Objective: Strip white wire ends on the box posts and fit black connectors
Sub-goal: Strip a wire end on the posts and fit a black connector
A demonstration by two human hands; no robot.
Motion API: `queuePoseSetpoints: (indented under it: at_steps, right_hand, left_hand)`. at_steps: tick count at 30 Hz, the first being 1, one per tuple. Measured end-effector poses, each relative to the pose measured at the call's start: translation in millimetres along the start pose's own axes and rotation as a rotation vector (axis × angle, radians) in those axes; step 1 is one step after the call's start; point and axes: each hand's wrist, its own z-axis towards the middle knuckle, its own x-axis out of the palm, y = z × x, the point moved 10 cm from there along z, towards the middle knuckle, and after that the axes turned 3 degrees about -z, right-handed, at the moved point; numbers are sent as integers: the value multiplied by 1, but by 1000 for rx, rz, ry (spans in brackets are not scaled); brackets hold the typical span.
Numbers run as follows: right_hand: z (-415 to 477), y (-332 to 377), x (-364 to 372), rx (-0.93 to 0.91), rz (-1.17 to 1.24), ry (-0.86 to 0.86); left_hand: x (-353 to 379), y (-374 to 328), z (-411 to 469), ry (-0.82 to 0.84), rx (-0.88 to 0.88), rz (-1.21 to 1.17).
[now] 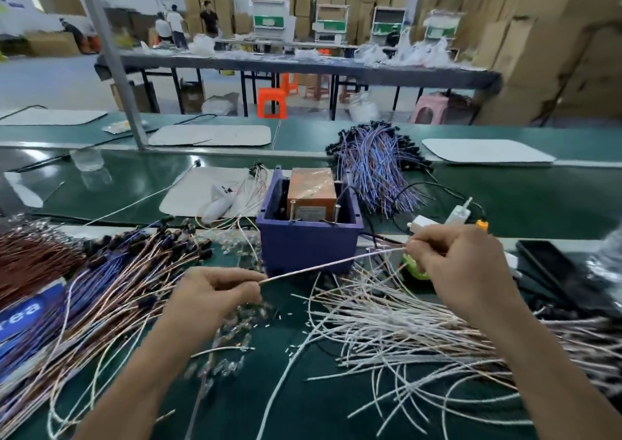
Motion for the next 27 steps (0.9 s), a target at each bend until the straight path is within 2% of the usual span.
queuePoseSetpoints:
  at_steps: [3, 4, 6, 8, 9, 10, 11, 12, 14, 15, 17, 19, 21, 23, 27]
  right_hand:
    - [-4, -14, 13, 32, 20, 57]
    - [-5, -15, 19, 26, 23, 72]
    - [-7, -11, 30, 4, 27, 98]
    - [-9, -7, 44, -15, 38, 148]
    - [-10, -6, 50, -23, 41, 174]
    - [-11, -5, 55, -27, 51, 194]
    - [-11, -5, 57, -20, 78, 198]
    - [-10, -7, 56, 2, 126, 177]
    - [-3, -12, 44, 69, 235, 52]
    - [0, -13, 36, 83, 277, -30]
    - [7, -10, 20, 72, 348, -169]
    - [15, -4, 10, 36, 401, -239]
    - [22, 7, 11, -32, 389, -231]
    - [27, 13, 24, -67, 354, -170]
    - [29, 6, 51, -62, 288, -120]
  left_hand:
    - [-17, 34, 5, 3, -125, -449]
    - [-13, 39, 6, 60, -126, -627]
    - [3, 24, 3, 286, -49, -972]
    - [-9, 27, 9, 229, -7, -1114]
    - [-7, 23, 11, 196, 23, -1086]
    - [2, 18, 19, 258, 73, -1043]
    - [5, 22, 24, 243, 36, -1011]
    - [-4, 19, 25, 138, 52, -862]
    - [-5, 14, 27, 75, 20, -714]
    - [1, 8, 27, 118, 25, -687]
    - [13, -2, 26, 171, 1, -736]
    - [23, -10, 28, 135, -26, -728]
    - [31, -14, 33, 28, -53, -507]
    - [33, -23, 38, -85, -6, -241]
    - [37, -33, 42, -229, 100, 46]
